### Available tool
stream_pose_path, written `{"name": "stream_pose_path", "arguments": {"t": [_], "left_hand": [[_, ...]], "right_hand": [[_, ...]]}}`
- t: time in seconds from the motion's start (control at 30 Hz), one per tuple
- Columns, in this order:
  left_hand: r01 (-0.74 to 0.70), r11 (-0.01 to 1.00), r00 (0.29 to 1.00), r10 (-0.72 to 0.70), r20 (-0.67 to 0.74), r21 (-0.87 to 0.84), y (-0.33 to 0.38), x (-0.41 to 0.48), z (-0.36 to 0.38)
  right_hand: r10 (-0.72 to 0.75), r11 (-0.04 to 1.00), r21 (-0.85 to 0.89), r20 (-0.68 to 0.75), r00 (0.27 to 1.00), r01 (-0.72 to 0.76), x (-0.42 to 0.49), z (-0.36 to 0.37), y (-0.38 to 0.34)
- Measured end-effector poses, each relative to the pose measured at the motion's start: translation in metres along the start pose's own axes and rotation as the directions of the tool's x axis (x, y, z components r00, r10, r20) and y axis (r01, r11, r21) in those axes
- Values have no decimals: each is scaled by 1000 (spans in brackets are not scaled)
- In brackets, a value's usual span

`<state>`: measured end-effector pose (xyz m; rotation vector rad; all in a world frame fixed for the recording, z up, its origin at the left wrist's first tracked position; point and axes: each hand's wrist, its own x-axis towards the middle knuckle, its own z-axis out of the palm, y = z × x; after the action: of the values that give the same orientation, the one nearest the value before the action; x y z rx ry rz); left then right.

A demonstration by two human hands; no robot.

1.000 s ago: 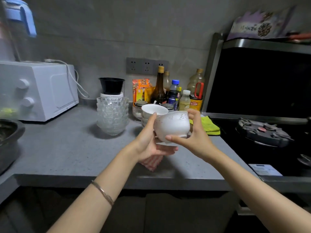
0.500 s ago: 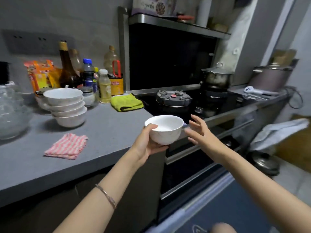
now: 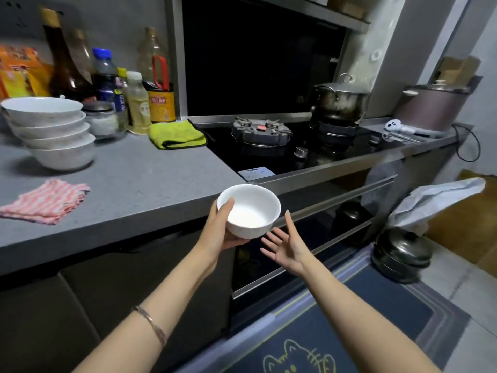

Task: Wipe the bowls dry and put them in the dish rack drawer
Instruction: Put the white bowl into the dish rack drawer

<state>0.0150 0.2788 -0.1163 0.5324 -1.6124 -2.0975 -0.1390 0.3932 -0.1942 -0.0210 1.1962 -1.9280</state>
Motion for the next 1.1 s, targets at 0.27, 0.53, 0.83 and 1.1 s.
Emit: {"name": "stream_pose_path", "arguments": {"t": [0.27, 0.53, 0.83, 1.1], "left_hand": [[-15, 1000, 996, 13, -89, -19, 2, 11, 0], [-43, 999, 993, 44, -107, 17, 0, 15, -7], [-47, 998, 992, 52, -113, 44, 0, 15, -7], [-33, 999, 993, 32, -115, -9, -4, 14, -5]], "right_hand": [[64, 998, -8, 45, 997, -63, 47, 10, 14], [44, 998, 37, 26, 999, -45, 59, 11, 9], [24, 999, 40, -1, 1000, -24, 61, 8, 18], [50, 999, -5, -20, 999, -50, 22, -14, 14]]}}
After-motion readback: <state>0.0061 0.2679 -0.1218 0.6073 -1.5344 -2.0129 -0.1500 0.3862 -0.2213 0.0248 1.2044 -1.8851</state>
